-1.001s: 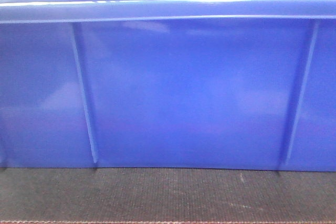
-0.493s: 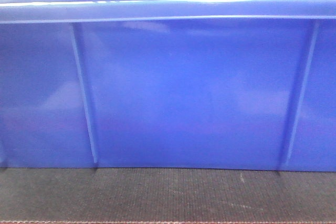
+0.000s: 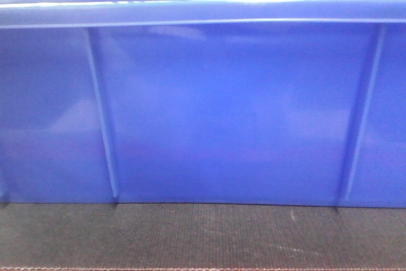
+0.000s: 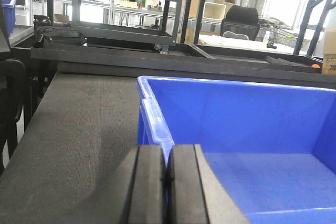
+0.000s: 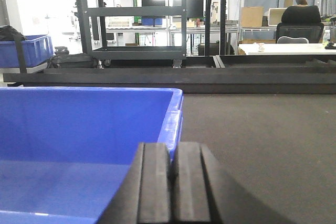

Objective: Move blue bin to conveyor side

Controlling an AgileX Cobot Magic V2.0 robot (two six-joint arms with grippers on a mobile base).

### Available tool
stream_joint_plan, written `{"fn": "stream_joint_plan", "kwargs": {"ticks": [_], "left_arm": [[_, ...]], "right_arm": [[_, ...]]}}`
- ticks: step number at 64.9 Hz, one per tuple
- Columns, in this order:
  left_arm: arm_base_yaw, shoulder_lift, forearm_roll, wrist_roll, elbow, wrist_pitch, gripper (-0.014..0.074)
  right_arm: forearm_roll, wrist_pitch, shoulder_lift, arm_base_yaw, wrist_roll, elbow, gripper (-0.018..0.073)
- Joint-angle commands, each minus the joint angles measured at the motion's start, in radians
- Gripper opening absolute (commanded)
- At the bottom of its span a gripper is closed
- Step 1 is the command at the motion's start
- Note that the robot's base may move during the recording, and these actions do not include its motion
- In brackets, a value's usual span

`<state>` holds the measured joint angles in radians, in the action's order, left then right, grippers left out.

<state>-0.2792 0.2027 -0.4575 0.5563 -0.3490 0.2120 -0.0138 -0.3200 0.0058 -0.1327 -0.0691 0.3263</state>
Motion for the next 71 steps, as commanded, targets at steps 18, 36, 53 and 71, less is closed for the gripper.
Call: {"fn": "stream_joint_plan", "kwargs": {"ticks": [18, 36, 53, 71], "left_arm": [[0.005, -0.006, -0.005, 0.005, 0.001, -0.019, -0.0008], [0.005, -0.006, -0.005, 0.005, 0.001, -0.019, -0.0008], [0.005, -0.006, -0.005, 0.005, 0.001, -0.019, -0.0008], [0.005, -0.006, -0.005, 0.005, 0.001, -0.019, -0.0008]], "right_arm": [[-0.039, 0.078, -0.006, 0.027, 0.021, -0.114, -0.0077], [0.034, 0.255, -0.006, 0.070, 0.090, -0.286, -0.0079], [0.092, 0.268, -0.006, 0.070, 0.090, -0.326, -0.0079], [0.092, 0.284, -0.006, 0.070, 0.090, -0.326, -0.0079]]}}
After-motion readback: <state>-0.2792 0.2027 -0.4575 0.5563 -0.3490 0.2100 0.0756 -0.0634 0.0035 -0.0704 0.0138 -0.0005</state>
